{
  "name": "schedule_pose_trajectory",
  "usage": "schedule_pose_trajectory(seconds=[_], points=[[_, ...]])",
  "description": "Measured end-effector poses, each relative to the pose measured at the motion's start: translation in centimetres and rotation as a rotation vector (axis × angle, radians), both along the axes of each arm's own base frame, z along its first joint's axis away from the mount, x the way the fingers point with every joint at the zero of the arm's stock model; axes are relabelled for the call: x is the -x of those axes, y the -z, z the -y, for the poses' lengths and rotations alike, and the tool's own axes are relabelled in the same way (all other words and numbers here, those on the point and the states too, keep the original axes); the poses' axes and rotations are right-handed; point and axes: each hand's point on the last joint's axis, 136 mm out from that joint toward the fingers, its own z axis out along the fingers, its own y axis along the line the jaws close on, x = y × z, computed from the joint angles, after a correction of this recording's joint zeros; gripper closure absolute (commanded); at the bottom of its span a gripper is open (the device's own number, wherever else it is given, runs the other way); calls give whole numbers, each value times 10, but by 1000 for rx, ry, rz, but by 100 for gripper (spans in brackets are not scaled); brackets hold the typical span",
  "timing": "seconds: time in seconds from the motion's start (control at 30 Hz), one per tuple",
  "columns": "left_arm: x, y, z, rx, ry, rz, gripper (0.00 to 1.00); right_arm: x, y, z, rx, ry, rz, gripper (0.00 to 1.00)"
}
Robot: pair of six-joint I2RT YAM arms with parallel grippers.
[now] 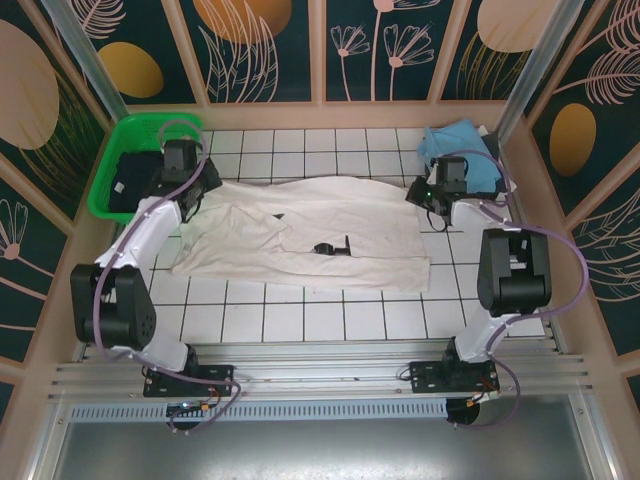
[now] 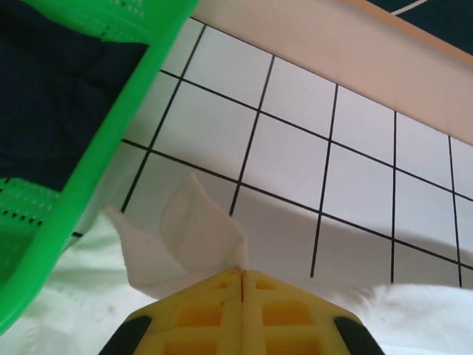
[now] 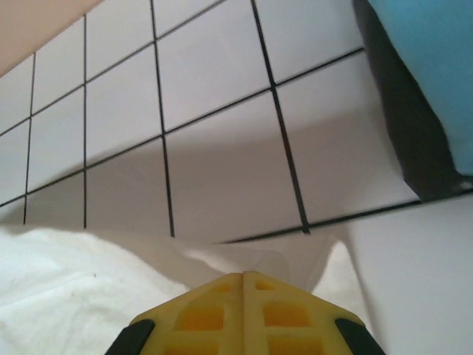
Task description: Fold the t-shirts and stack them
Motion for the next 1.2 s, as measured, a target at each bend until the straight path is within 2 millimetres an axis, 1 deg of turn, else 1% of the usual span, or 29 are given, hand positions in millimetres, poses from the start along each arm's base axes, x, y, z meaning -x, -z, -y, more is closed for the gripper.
schedule_pose_trajectory(seconds=[0.1, 0.17, 0.27, 0.33, 0.43, 0.47, 0.6, 0.67, 0.73, 0.87, 1.0, 1.03, 1.07, 1.2], points=[[19, 20, -6, -5, -28, -36, 100, 10, 6, 11, -21, 26, -16, 100], [28, 27, -9, -8, -48, -48, 100, 17, 8, 19, -31, 45, -21, 100], [43, 31, -15, -8, -81, -39, 100, 31, 6, 25, -48, 61, -17, 100], [54, 33, -18, -3, -99, -32, 100, 38, 4, 24, -58, 64, -15, 100], [61, 38, -20, 9, -122, -18, 100, 42, 4, 21, -78, 57, 4, 100], [64, 43, -21, 12, -129, -21, 100, 47, 8, 20, -84, 55, -3, 100], [89, 84, -24, 22, -153, -108, 100, 71, 36, 16, -100, 56, -78, 100], [98, 98, -25, 24, -162, -139, 100, 81, 48, 14, -103, 56, -111, 100], [103, 105, -26, 24, -172, -156, 100, 91, 58, 13, -105, 57, -139, 100], [107, 109, -29, 26, -194, -163, 100, 110, 70, 13, -117, 75, -180, 99], [112, 114, -30, 40, -216, -171, 100, 120, 70, 15, -122, 95, -183, 97], [114, 116, -30, 43, -222, -174, 100, 122, 68, 15, -124, 100, -181, 93], [116, 117, -31, 47, -228, -177, 100, 124, 67, 16, -123, 104, -180, 92], [123, 125, -33, 51, -254, -195, 100, 131, 63, 19, -118, 126, -180, 91]])
